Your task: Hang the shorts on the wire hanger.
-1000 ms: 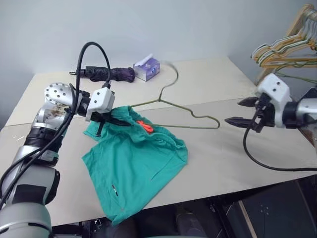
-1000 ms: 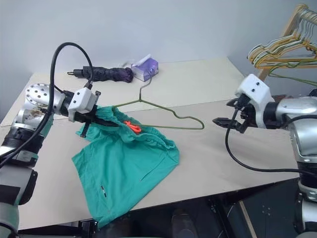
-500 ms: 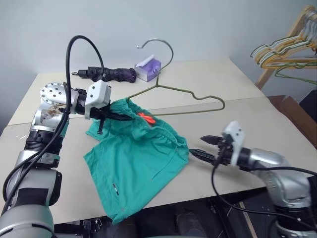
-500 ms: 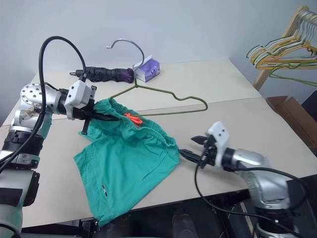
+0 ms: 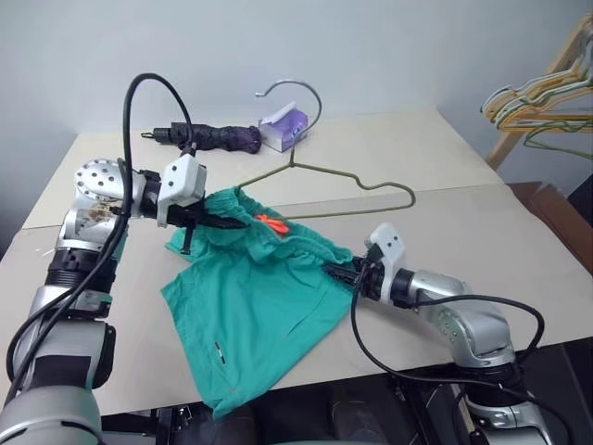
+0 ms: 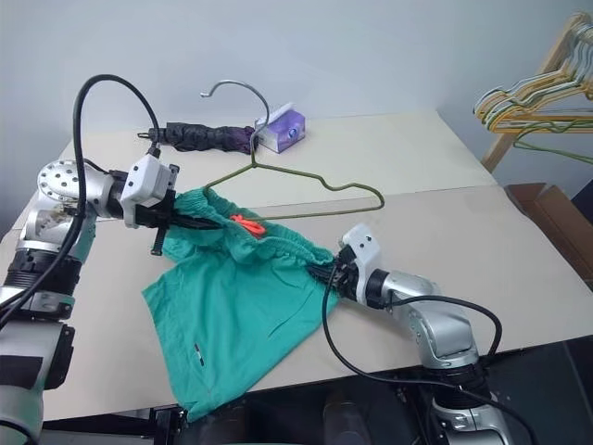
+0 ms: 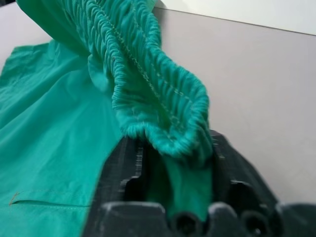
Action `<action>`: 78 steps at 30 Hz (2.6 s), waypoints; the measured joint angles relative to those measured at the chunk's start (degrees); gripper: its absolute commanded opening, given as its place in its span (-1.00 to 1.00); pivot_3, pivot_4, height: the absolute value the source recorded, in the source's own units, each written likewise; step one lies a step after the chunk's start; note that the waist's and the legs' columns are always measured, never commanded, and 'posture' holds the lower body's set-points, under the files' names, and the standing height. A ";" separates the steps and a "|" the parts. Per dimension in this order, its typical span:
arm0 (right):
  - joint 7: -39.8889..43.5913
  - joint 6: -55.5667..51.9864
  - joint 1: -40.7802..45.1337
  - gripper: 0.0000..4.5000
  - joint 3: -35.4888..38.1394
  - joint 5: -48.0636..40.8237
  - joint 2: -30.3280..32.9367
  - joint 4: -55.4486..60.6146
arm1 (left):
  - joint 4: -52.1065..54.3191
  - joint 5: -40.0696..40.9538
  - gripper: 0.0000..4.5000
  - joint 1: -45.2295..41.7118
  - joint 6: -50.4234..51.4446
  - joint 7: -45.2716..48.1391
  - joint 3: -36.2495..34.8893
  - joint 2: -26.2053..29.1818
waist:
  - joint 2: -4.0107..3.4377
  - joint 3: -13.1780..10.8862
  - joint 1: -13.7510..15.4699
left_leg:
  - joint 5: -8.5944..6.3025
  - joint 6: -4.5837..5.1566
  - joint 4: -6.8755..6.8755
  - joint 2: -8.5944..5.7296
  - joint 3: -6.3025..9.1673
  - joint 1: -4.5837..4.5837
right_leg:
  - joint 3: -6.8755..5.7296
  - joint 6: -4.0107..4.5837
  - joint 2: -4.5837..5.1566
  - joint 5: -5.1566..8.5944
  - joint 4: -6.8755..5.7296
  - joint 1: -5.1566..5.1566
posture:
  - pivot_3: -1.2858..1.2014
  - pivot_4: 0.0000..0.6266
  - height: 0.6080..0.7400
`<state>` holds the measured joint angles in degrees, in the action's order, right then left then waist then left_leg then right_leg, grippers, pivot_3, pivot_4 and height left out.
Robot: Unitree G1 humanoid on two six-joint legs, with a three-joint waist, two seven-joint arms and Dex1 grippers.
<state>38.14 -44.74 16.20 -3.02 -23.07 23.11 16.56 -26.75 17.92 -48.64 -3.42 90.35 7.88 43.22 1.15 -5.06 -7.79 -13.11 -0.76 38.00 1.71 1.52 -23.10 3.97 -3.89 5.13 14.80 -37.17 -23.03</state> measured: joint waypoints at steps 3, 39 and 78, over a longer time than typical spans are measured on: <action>0.45 -0.05 -0.30 -0.99 2.14 -1.93 0.50 -0.04 | 0.22 -0.05 -1.00 0.87 0.00 0.31 -0.03 0.69 | 0.00 0.00 0.07 | 0.00 0.00 0.00 0.00 0.00 0.01 | 0.00 0.00 0.00 0.00 -0.01 0.00 | -0.03 -0.78 1.00; 14.76 0.11 5.16 -0.99 5.52 -16.64 17.49 -9.65 | -6.43 -1.86 -1.00 3.29 -10.73 1.92 4.39 11.94 | 0.00 -0.02 2.16 | -0.02 0.03 -0.01 0.01 -0.09 -0.04 | 0.00 -0.02 0.00 0.01 0.09 -0.02 | -0.02 -0.76 1.00; 22.81 2.33 16.85 0.99 6.03 -14.92 30.81 -6.73 | -14.06 -8.91 -1.00 -1.44 -10.83 -2.74 2.17 -1.53 | -0.01 -0.03 1.98 | -0.02 0.04 0.00 0.01 -0.12 -0.07 | 0.02 -0.01 0.02 0.01 0.07 -0.09 | -0.04 -0.82 1.00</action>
<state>60.95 -42.42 33.06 3.01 -37.99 53.92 9.84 -40.81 9.01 -50.08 -14.25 87.61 10.06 41.69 1.14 -5.09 -5.80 -13.13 -0.72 38.00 1.72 1.40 -23.17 3.99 -3.91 5.15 14.81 -37.10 -23.12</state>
